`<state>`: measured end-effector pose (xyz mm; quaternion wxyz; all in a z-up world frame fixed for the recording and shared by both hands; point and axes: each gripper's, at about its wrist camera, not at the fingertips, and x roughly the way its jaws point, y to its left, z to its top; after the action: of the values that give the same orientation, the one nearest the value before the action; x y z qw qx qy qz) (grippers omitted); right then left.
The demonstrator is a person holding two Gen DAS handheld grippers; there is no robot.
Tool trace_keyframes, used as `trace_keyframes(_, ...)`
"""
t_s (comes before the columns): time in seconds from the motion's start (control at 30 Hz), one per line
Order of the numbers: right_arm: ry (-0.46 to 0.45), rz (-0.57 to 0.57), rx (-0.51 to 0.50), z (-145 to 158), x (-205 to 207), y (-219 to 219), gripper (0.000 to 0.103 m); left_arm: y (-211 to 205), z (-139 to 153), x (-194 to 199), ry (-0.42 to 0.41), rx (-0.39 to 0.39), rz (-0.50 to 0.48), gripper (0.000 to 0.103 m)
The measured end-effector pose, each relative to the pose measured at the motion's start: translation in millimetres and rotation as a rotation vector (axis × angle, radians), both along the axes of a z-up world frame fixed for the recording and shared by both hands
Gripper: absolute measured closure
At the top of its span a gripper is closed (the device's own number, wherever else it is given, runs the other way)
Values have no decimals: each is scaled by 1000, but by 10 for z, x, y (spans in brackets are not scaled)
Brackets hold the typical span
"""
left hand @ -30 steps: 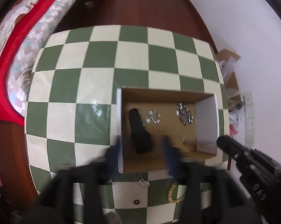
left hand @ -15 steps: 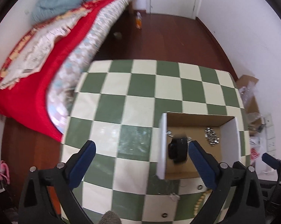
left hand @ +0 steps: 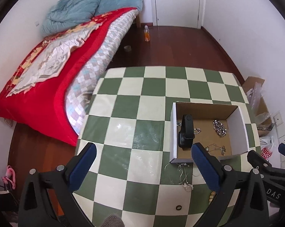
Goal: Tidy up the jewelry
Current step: 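Raise the left tool away from the box, then lower the right tool onto the wooden bead bracelet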
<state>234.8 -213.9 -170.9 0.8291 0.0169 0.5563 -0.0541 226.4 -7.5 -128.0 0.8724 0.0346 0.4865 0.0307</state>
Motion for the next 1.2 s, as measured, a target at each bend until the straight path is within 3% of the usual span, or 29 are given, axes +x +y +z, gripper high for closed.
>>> trace_keyframes(0.47,-179,7,-10,718,-679,131,0,136,612,-666,-143,-10,-4,0)
trace_keyframes(0.63,-196,0,34,850,-883,158,0,180,629,-840,-160,-3,8,0)
trace_keyframes(0.8,-94,-9,54,429,-970,138,1,257,291,-893,-98,29,39,0)
trace_keyframes(0.87,-36,-17,69,133,-964,103,7,285,99,-860,-51,31,48,0)
trace_keyframes(0.93,25,-33,82,-163,-937,46,28,300,-84,-818,-16,37,57,1)
trace_keyframes(1.0,78,-58,105,-441,-893,-17,37,296,-280,-744,29,33,55,1)
trace_keyframes(1.2,181,-101,133,-1077,-744,-124,38,124,-812,-488,172,-25,3,1)
